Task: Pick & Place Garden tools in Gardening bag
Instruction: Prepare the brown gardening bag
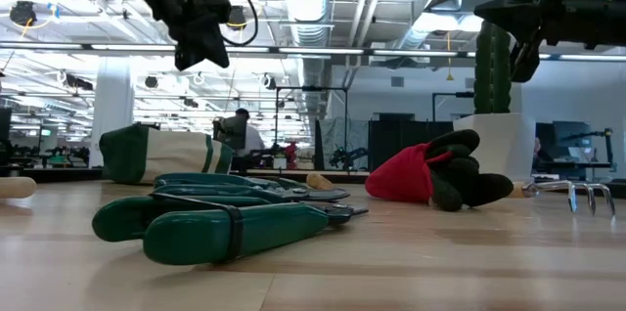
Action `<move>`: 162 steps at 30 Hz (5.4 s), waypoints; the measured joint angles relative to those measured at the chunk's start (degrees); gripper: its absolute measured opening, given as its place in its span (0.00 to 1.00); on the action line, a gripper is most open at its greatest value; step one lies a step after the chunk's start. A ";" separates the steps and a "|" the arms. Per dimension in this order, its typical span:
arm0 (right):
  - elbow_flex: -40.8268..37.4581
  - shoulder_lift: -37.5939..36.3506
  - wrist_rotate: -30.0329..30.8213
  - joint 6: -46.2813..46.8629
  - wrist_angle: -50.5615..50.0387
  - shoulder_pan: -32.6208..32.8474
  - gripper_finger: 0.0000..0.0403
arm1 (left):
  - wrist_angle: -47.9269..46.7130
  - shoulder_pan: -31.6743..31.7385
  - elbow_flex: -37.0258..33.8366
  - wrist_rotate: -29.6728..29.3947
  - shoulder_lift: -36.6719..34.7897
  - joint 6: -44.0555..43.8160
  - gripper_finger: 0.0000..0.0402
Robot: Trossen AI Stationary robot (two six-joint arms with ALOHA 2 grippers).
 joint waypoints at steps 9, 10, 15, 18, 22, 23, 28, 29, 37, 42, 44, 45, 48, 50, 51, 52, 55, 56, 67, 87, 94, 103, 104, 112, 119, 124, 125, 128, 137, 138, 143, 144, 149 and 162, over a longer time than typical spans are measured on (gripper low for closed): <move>3.31 9.11 -0.03 0.02 0.06 0.00 0.00 | -6.91 -0.42 0.07 0.02 -3.91 1.52 0.01; 4.53 10.78 -0.04 -0.29 0.08 0.00 0.00 | -6.38 -0.42 0.07 0.02 -4.82 1.55 0.01; 11.24 20.21 -0.36 -3.96 -0.01 -0.04 0.00 | -1.98 -0.42 0.07 0.01 -11.23 1.52 0.01; 14.87 26.39 -0.93 -4.90 -0.05 -0.24 0.00 | 0.29 -0.42 0.07 0.02 -15.82 1.40 0.01; 18.45 35.05 -8.35 -5.06 0.69 -2.40 0.00 | 0.63 -0.42 0.04 0.00 -21.19 0.96 0.01; 19.14 37.46 -10.45 -5.04 1.63 -2.97 0.00 | 0.69 -0.42 0.00 -0.01 -22.44 0.74 0.01; 23.37 50.11 -14.72 -3.11 7.13 -5.60 0.00 | 0.74 -0.42 -0.02 -0.01 -28.07 -1.66 0.01; 24.41 52.64 -16.23 -3.09 8.49 -6.17 0.00 | 0.75 -0.42 -0.02 -0.01 -29.05 -2.13 0.01; 38.55 72.74 -21.93 -2.95 13.02 -7.98 0.00 | 0.72 -0.42 -0.02 -0.08 -35.11 -5.22 0.01; 49.12 83.22 -24.09 -2.93 12.83 -7.93 0.00 | 0.66 -0.42 -0.07 -0.36 -35.61 -5.36 0.01; 52.89 86.68 -24.17 -1.97 12.76 -7.93 0.00 | 0.66 -0.42 -0.07 -0.36 -35.60 -5.38 0.01; 54.53 88.23 -24.31 -1.06 12.72 -7.93 0.00 | 0.66 -0.42 -0.07 -0.36 -35.60 -5.38 0.01; 58.38 91.84 -25.84 0.52 12.02 -8.40 0.00 | 0.79 -0.42 -1.53 -0.33 -35.78 -6.93 0.01; 59.87 93.22 -27.13 0.54 11.16 -8.66 0.00 | 0.73 -0.42 -3.64 -0.36 -35.74 -8.23 0.01; 60.40 93.75 -27.28 0.54 10.95 -8.80 0.00 | 0.66 -0.42 -4.99 -0.34 -35.69 -9.11 0.01; 60.87 94.16 -27.26 0.54 10.84 -8.89 0.00 | 0.58 -0.42 -6.55 -0.44 -35.45 -9.80 0.01; 60.86 94.37 -27.30 0.54 9.84 -9.02 0.00 | 0.64 -0.52 -11.33 -2.76 -33.71 -12.50 0.01; 60.85 94.22 -27.30 0.53 9.22 -9.20 0.00 | 0.55 -0.52 -12.73 -4.32 -32.71 -12.98 0.01; 60.85 90.36 -27.30 0.05 3.51 -8.98 0.00 | -6.57 0.01 -16.16 -44.95 -21.28 -20.03 0.01; 60.83 85.85 -27.28 -3.63 -2.15 -6.47 0.00 | -20.50 7.08 -16.11 -48.72 -8.94 -27.05 0.00; 60.75 84.67 -27.28 -6.23 -4.95 -5.56 0.00 | -16.60 9.21 -16.09 -39.50 -3.28 -25.86 0.00; 60.83 83.70 -27.28 -6.65 -7.67 -5.33 0.00 | 1.30 5.80 -16.04 -25.12 1.38 -27.59 0.00; 60.82 83.65 -27.28 -6.76 -8.62 -5.35 0.00 | 2.81 5.03 -16.04 -24.08 1.66 -27.71 0.00; 60.81 83.36 -27.28 -9.20 -12.93 -7.30 0.00 | 7.67 -1.43 -16.04 -20.99 3.03 -28.91 0.00; 60.81 83.34 -28.47 -12.13 -14.05 -10.77 0.00 | 4.39 -4.42 -16.06 -20.88 -1.21 -30.52 0.00; 60.81 83.36 -28.77 -12.70 -15.03 -14.12 0.00 | 1.57 -6.93 -16.06 -20.86 -7.58 -31.84 0.00; 60.81 83.36 -28.84 -13.32 -15.44 -14.67 0.00 | 1.37 -7.53 -16.06 -20.86 -9.06 -31.86 0.00; 60.81 83.36 -30.23 -15.55 -16.27 -16.25 0.03 | 1.41 -9.49 -16.06 -20.86 -12.75 -31.87 0.00; 61.05 86.51 -34.43 -20.81 -16.80 -18.97 0.37 | 1.64 -14.45 -16.09 -20.86 -18.99 -31.78 0.00; 60.65 86.94 -34.83 -20.96 -18.19 -19.56 0.41 | 1.72 -14.98 -16.09 -20.86 -19.28 -31.77 0.00; 62.37 90.39 -44.03 -17.86 -18.67 -23.54 0.52 | 1.91 -17.73 -16.09 -20.85 -19.30 -31.78 0.00; 62.88 91.27 -46.62 -16.73 -19.32 -24.37 0.53 | 2.01 -18.07 -16.09 -20.82 -19.28 -31.77 0.00; 65.22 91.69 -57.76 -15.13 -19.27 -26.83 0.49 | 2.18 -19.56 -16.09 -20.85 -19.28 -31.79 0.00; 72.84 90.94 -66.24 -16.69 -24.62 -32.76 0.40 | 2.95 -19.76 -16.09 -25.07 -19.28 -31.72 0.00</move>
